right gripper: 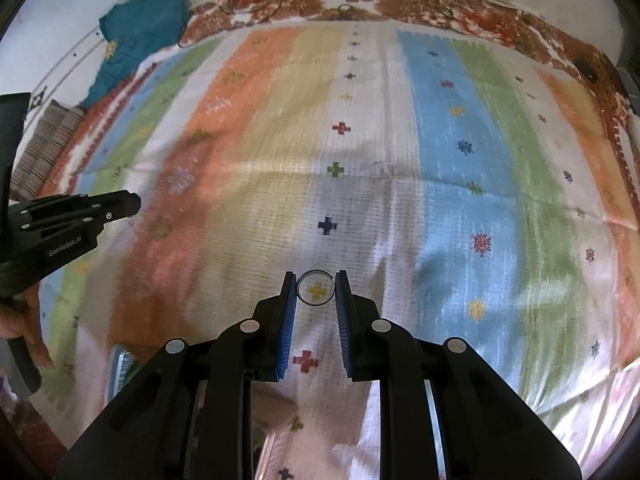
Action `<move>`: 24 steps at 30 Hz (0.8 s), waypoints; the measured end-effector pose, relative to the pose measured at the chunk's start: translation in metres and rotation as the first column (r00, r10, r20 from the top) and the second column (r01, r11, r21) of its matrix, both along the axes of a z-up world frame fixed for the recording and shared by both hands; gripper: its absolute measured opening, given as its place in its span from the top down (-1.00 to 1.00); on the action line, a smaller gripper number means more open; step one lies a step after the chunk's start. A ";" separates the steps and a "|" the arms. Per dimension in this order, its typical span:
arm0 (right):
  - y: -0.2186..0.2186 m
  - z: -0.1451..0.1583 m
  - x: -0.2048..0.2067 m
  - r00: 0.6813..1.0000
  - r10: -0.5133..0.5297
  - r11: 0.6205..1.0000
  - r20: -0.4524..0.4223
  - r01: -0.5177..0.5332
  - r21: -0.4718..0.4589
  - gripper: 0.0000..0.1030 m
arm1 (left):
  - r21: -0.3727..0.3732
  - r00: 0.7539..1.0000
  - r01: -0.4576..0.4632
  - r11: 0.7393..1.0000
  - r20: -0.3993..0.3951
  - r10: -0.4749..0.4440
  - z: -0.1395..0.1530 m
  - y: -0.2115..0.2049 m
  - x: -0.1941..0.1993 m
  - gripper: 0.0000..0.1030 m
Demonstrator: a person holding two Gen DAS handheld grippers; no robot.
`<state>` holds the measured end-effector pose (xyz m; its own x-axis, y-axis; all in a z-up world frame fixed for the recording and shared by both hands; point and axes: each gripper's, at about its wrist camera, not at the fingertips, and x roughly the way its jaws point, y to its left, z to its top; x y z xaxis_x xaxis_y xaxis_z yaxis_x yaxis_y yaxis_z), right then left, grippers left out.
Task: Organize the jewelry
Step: 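Grasp the gold charm with the left tool while the right tool grasps the silver ring, then carry the charm and ring over the tin and release them inside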
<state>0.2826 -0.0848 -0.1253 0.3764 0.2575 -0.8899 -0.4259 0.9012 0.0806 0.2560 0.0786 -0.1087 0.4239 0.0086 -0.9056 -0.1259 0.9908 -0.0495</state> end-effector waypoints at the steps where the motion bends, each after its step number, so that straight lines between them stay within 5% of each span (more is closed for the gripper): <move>1: 0.001 0.004 -0.002 1.000 0.004 1.000 0.007 -0.004 0.007 0.61 | 0.001 1.000 0.016 1.000 0.025 -0.016 0.010 -0.004 -0.004 0.77; 15: -0.001 0.051 -0.053 0.985 0.059 0.998 0.161 -0.064 0.026 0.61 | -0.029 0.985 0.116 0.993 0.135 -0.111 0.060 -0.037 -0.046 0.77; 24: -0.006 0.060 -0.073 0.980 0.079 0.994 0.182 -0.090 0.054 0.61 | -0.048 0.971 0.164 0.985 0.182 -0.153 0.077 -0.050 -0.073 0.77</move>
